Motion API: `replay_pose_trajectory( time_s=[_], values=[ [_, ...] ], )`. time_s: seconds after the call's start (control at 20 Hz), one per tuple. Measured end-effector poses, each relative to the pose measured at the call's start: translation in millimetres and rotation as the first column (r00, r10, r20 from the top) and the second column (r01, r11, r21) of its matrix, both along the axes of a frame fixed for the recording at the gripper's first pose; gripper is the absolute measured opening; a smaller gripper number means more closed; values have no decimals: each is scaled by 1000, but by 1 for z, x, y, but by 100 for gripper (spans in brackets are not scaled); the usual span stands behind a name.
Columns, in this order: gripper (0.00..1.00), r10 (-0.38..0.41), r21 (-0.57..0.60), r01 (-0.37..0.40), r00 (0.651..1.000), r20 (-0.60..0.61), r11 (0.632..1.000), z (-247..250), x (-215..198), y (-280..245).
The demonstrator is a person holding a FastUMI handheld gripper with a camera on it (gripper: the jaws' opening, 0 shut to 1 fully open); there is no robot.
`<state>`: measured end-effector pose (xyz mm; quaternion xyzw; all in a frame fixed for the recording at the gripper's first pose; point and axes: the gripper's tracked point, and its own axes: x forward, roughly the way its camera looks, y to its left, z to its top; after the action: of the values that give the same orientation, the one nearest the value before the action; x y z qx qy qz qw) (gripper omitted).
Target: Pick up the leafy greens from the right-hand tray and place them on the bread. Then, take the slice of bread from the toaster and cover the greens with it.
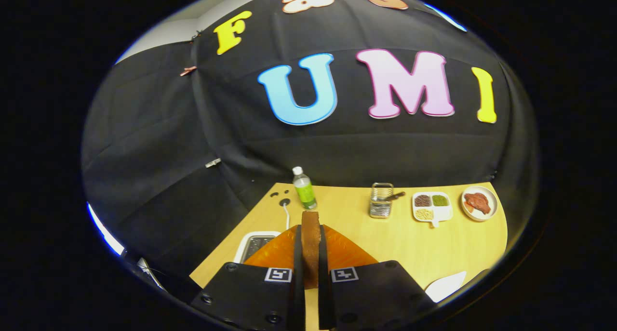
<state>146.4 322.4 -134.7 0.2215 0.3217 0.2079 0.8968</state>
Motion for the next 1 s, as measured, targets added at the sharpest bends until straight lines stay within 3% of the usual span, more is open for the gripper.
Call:
replay_pose_trajectory(
  time_s=[0.2,0.45,0.6,0.8,1.0],
  values=[
    [15,-78,-80,74,996,-53,994,-62,-13,-39],
    [15,-109,-110,99,990,-92,989,-120,-29,-35],
    [15,-129,-31,126,979,-155,992,-137,-36,-11],
    [15,-211,114,251,935,-284,961,-161,-38,6],
    [15,-254,62,293,902,-350,954,-212,-47,-4]
  ],
)
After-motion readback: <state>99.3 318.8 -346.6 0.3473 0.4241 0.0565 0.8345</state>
